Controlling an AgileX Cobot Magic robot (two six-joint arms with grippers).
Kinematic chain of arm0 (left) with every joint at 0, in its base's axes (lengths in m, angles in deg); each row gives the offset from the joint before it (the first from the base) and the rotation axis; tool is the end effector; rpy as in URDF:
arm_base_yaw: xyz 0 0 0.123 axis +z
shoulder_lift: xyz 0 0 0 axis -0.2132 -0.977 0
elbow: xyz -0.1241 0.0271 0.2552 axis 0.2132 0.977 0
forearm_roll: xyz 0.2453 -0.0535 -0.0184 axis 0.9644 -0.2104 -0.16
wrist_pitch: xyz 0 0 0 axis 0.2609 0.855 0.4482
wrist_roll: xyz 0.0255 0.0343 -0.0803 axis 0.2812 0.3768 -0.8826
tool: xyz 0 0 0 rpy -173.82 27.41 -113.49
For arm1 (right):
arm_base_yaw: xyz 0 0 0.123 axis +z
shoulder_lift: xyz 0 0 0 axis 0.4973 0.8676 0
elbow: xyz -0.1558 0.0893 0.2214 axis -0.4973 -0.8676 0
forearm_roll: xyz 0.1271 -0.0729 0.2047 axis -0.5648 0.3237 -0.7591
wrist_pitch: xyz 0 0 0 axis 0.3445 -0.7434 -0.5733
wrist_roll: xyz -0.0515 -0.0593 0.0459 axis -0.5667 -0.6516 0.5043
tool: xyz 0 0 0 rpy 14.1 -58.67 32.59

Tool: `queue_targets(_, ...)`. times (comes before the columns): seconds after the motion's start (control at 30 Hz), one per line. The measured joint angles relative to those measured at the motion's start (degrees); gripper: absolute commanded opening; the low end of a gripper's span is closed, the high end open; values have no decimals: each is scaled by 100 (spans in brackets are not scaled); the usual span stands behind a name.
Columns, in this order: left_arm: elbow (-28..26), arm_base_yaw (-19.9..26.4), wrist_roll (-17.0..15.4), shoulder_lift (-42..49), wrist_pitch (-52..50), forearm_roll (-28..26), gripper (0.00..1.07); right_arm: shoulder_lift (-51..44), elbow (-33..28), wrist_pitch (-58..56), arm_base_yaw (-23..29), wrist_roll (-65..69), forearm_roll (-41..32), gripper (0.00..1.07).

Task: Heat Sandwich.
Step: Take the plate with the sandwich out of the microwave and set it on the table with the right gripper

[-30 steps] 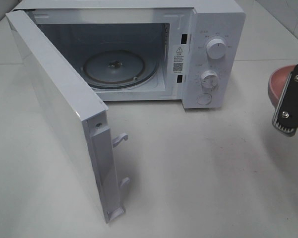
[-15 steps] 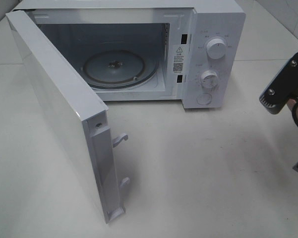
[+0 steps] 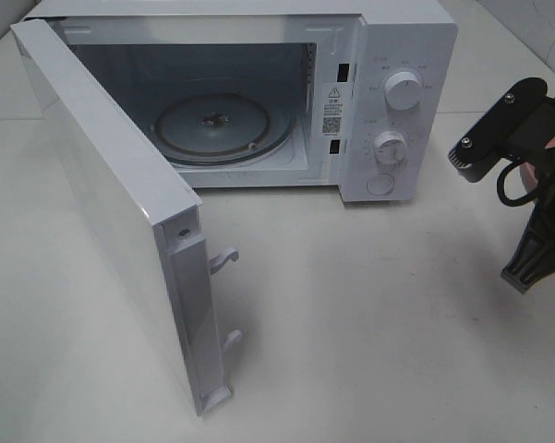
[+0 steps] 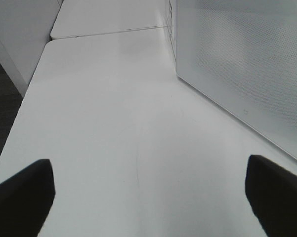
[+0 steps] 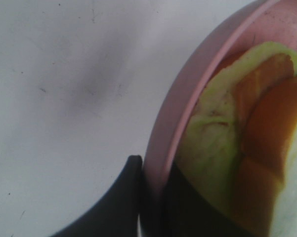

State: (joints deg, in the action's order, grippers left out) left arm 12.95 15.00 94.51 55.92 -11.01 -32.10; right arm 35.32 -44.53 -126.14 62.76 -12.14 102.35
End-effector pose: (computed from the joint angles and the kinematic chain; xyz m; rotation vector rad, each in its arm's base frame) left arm -0.0043 -0.0071 0.2791 0.1381 2.0128 0.0387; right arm 0.2180 0.0855 0.2240 -0.8211 2.5659 -0.6421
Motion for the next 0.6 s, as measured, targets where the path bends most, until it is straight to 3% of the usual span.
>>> queue_targets(0.6,0,0,0,0,0,0,103,579,218,327,-1112,464,212,0)
